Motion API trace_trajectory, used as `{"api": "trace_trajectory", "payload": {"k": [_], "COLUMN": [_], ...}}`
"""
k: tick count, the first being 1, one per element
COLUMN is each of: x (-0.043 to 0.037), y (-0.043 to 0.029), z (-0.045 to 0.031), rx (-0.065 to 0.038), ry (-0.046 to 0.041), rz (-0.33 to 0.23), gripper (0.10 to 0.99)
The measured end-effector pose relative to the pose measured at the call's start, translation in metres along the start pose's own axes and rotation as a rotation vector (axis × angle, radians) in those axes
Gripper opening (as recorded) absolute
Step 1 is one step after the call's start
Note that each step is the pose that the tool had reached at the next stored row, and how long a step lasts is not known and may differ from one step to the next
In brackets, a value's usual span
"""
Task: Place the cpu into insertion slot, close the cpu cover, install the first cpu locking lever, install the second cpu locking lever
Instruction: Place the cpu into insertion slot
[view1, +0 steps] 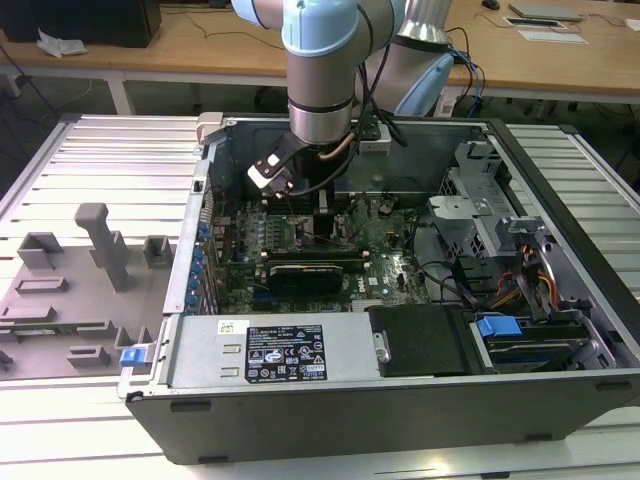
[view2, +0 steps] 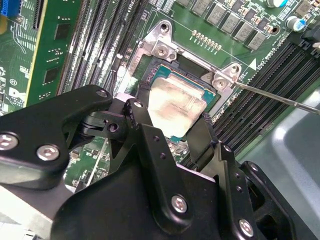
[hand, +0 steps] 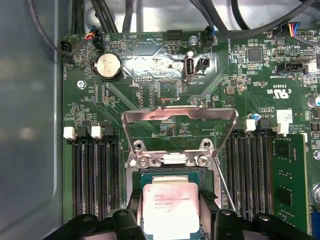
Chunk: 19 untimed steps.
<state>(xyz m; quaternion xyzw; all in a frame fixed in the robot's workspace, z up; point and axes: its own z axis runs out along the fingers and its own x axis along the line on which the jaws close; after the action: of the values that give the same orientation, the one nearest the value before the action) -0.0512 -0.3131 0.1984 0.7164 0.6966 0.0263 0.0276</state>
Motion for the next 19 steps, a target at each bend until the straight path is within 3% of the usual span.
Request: {"api": "trace_trajectory", "payload": {"k": [8, 19], "x": [-0.0001, -0.0001], "y": [0.0001, 0.0005], "z": [-0.0014, -0.0002], "rx": [0.000, -0.001], "ry": [-0.0061, -0.0061], "rz": [-0.001, -0.002], "gripper": [0.541, 0.541]}}
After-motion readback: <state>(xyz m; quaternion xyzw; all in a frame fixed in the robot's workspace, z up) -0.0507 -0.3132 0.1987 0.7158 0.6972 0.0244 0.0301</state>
